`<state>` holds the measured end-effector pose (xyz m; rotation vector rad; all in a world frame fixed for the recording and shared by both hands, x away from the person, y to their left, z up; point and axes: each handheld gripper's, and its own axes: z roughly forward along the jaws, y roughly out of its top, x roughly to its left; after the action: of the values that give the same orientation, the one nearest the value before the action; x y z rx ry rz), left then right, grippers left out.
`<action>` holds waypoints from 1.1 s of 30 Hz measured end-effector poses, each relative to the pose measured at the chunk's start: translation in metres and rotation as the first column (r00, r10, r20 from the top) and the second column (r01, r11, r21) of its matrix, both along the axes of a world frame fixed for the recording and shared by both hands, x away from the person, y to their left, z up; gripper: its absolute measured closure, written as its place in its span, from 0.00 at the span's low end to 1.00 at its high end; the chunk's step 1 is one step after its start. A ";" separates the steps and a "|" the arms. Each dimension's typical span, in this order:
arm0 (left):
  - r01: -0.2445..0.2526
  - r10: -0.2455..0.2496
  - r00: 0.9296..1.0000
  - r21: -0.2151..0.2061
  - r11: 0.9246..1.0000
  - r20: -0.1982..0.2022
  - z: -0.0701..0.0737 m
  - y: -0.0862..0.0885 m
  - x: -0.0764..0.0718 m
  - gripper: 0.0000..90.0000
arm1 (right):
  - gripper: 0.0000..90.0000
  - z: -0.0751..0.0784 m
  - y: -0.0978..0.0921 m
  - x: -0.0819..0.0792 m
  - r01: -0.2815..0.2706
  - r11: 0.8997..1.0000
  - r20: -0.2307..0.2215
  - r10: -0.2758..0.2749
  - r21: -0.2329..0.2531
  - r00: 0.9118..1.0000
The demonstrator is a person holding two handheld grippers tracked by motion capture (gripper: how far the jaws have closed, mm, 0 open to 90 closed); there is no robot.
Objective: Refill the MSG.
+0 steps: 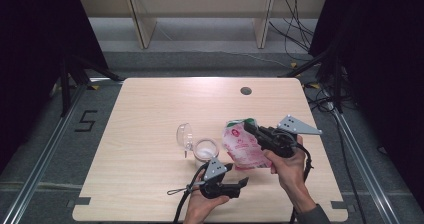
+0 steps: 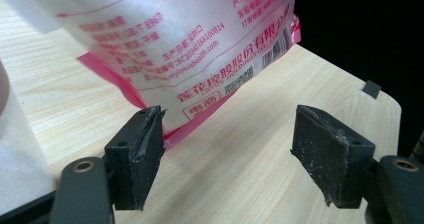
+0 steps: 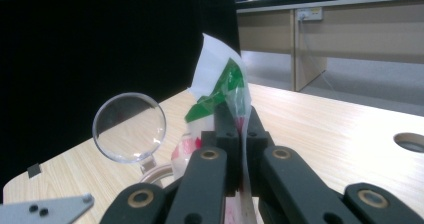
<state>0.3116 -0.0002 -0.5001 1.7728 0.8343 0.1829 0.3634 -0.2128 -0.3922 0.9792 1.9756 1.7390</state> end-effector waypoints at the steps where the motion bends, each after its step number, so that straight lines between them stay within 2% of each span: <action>1: 0.001 -0.001 1.000 0.004 1.000 0.007 0.001 0.001 -0.001 0.31 | 1.00 -0.001 -0.004 -0.002 -0.003 1.000 -0.006 0.003 0.009 1.000; 2: 0.000 0.000 1.000 0.012 1.000 0.008 0.002 0.001 -0.001 0.31 | 1.00 -0.002 -0.006 -0.004 0.003 1.000 -0.010 -0.003 0.019 1.000; 3: 0.008 -0.008 1.000 0.006 1.000 0.008 0.002 0.002 -0.002 0.31 | 1.00 -0.003 -0.009 -0.004 0.006 1.000 -0.002 -0.006 0.008 1.000; 4: 0.003 -0.003 1.000 0.021 1.000 0.007 0.003 0.003 -0.003 0.31 | 1.00 -0.003 -0.011 -0.006 0.014 1.000 -0.026 -0.013 0.021 1.000; 5: 0.003 -0.003 1.000 0.021 1.000 0.007 0.003 0.003 -0.003 0.31 | 1.00 -0.005 -0.015 -0.003 0.017 1.000 0.017 -0.017 0.019 1.000; 6: -0.003 0.003 1.000 0.016 1.000 0.014 0.004 0.004 -0.004 0.31 | 1.00 -0.005 -0.015 -0.006 0.018 0.999 -0.032 -0.017 0.041 0.999; 7: 0.009 -0.009 1.000 0.003 1.000 0.021 0.004 0.004 -0.004 0.31 | 1.00 -0.006 -0.016 -0.005 0.019 0.999 -0.017 -0.019 0.049 1.000; 8: 0.005 -0.005 1.000 0.007 1.000 0.021 0.005 0.005 -0.005 0.31 | 1.00 -0.006 -0.018 -0.006 0.010 0.999 -0.017 -0.010 0.032 1.000; 9: 0.009 -0.009 1.000 -0.002 1.000 0.021 0.005 0.005 -0.005 0.31 | 1.00 -0.006 -0.018 -0.009 0.021 0.999 -0.042 -0.019 0.043 0.999; 10: 0.003 -0.003 1.000 0.012 1.000 0.024 0.006 0.006 -0.007 0.31 | 1.00 -0.007 -0.021 -0.007 0.018 0.999 -0.017 -0.017 0.029 1.000; 11: 0.019 -0.019 0.999 0.001 1.000 0.030 0.006 0.006 -0.006 0.31 | 1.00 -0.008 -0.021 -0.008 0.022 0.999 -0.020 -0.021 0.050 1.000; 12: 0.013 -0.013 0.999 0.000 1.000 0.030 0.006 0.006 -0.007 0.31 | 1.00 -0.007 -0.022 -0.010 0.022 0.999 -0.046 -0.020 0.049 0.999; 13: 0.016 -0.016 0.999 0.004 1.000 0.032 0.007 0.007 -0.008 0.31 | 1.00 -0.008 -0.024 -0.008 0.018 0.999 -0.025 -0.018 0.036 1.000; 14: 0.012 -0.012 0.999 -0.003 1.000 0.032 0.008 0.007 -0.008 0.31 | 1.00 -0.009 -0.025 -0.009 0.026 0.998 -0.030 -0.025 0.049 0.999; 15: 0.016 -0.017 0.999 0.011 1.000 0.037 0.009 0.009 -0.009 0.31 | 1.00 -0.010 -0.026 -0.009 0.029 0.998 -0.034 -0.028 0.050 0.999; 17: 0.016 -0.016 0.999 0.005 1.000 0.046 0.009 0.010 -0.010 0.31 | 1.00 -0.011 -0.030 -0.009 0.032 0.999 -0.033 -0.031 0.036 0.999; 19: 0.016 -0.017 0.999 0.020 1.000 0.048 0.010 0.013 -0.011 0.31 | 1.00 -0.013 -0.035 -0.010 0.039 0.999 -0.035 -0.038 0.038 0.999; 20: 0.021 -0.022 0.998 0.011 1.000 0.051 0.010 0.013 -0.011 0.31 | 1.00 -0.015 -0.036 -0.010 0.043 0.997 -0.035 -0.041 0.061 0.999; 21: 0.021 -0.022 0.998 0.027 0.999 0.055 0.011 0.015 -0.013 0.31 | 1.00 -0.014 -0.037 -0.011 0.057 0.997 -0.053 -0.055 0.046 0.997; 23: 0.021 -0.022 0.998 0.019 1.000 0.059 0.011 0.016 -0.014 0.31 | 1.00 -0.017 -0.042 -0.011 0.060 0.998 -0.038 -0.059 0.029 0.998; 25: 0.025 -0.027 0.998 0.032 0.999 0.063 0.013 0.019 -0.015 0.31 | 1.00 -0.018 -0.045 -0.011 0.073 0.997 -0.059 -0.070 0.040 0.996; 26: 0.028 -0.029 0.997 0.026 0.999 0.066 0.013 0.020 -0.015 0.31 | 1.00 -0.020 -0.047 -0.011 0.079 0.996 -0.060 -0.076 0.045 0.995; 27: 0.028 -0.030 0.997 0.028 0.999 0.065 0.013 0.021 -0.015 0.31 | 1.00 -0.020 -0.048 -0.011 0.090 0.995 -0.065 -0.087 0.041 0.994; 29: 0.028 -0.030 0.997 0.030 0.999 0.072 0.015 0.024 -0.016 0.31 | 1.00 -0.023 -0.052 -0.009 0.108 0.994 -0.046 -0.107 0.027 0.993; 32: 0.027 -0.030 0.997 0.037 0.999 0.077 0.015 0.027 -0.016 0.31 | 1.00 -0.028 -0.059 -0.008 0.127 0.992 -0.072 -0.124 0.029 0.990; 33: 0.033 -0.035 0.996 0.037 0.999 0.077 0.014 0.028 -0.016 0.31 | 1.00 -0.030 -0.062 -0.007 0.138 0.990 -0.064 -0.137 0.020 0.989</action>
<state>0.2955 0.0282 -0.4857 1.8006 0.7490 0.2439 0.3561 -0.2743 -0.4223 1.1620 1.8795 1.6800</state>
